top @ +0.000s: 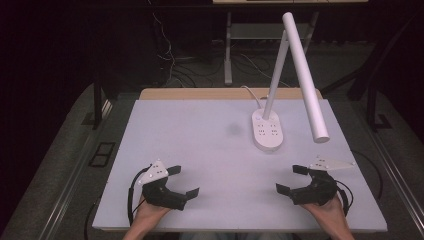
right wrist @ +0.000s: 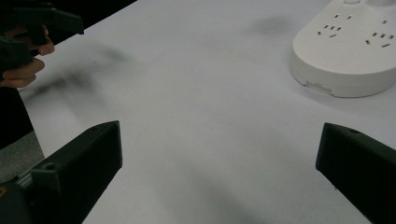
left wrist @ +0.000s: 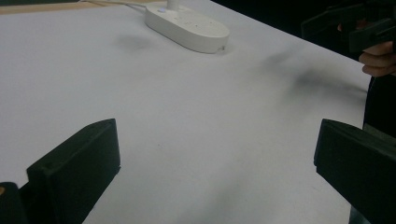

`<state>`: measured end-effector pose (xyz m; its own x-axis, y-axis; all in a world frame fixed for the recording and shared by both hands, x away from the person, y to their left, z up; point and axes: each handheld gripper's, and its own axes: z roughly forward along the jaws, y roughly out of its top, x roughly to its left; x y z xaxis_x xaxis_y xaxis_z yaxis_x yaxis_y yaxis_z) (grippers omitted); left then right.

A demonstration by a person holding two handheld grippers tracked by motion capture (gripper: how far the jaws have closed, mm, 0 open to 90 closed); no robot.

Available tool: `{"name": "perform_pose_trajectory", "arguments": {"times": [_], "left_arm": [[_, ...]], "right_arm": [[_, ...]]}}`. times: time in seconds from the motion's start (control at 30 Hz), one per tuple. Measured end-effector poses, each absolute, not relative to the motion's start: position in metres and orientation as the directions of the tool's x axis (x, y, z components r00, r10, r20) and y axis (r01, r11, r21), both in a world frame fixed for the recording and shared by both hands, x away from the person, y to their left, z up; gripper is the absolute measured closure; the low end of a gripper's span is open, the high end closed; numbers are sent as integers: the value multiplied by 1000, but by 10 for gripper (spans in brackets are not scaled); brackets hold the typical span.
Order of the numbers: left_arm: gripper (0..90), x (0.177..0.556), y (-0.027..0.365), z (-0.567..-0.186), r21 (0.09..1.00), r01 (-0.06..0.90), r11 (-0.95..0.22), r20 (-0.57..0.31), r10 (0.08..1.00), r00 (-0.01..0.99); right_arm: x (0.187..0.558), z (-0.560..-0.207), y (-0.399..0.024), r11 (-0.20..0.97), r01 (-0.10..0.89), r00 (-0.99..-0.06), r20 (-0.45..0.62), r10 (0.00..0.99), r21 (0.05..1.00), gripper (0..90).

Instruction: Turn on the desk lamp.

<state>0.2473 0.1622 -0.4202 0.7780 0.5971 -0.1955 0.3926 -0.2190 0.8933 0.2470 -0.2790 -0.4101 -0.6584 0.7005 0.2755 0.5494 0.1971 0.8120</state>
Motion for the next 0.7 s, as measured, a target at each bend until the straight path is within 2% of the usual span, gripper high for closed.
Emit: {"name": "perform_pose_trajectory", "arguments": {"times": [0.7], "left_arm": [[0, 246, 164, -420, 894, 394, -214, -197, 602, 774]], "right_arm": [[247, -412, -283, 215, 584, -653, 297, 697, 783, 2]]}}
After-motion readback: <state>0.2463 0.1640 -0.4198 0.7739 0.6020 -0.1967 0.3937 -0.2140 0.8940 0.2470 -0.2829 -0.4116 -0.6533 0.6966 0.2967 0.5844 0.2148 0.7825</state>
